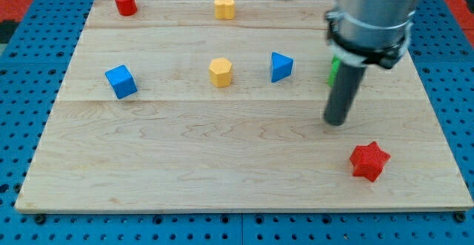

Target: Push the red star into the yellow hexagon

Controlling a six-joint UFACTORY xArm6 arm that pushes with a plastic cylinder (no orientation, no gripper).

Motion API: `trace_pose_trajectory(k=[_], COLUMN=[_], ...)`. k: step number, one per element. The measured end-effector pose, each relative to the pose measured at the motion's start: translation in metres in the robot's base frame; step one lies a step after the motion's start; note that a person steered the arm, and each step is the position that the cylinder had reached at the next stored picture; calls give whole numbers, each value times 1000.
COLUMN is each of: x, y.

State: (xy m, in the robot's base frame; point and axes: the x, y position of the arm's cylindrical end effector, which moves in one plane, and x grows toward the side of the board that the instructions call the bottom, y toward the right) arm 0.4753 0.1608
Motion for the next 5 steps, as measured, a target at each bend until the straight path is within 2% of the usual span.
trace_pose_trajectory(k=[1,2,3,5], x=[6,70,84,85], y=[70,102,69,-31])
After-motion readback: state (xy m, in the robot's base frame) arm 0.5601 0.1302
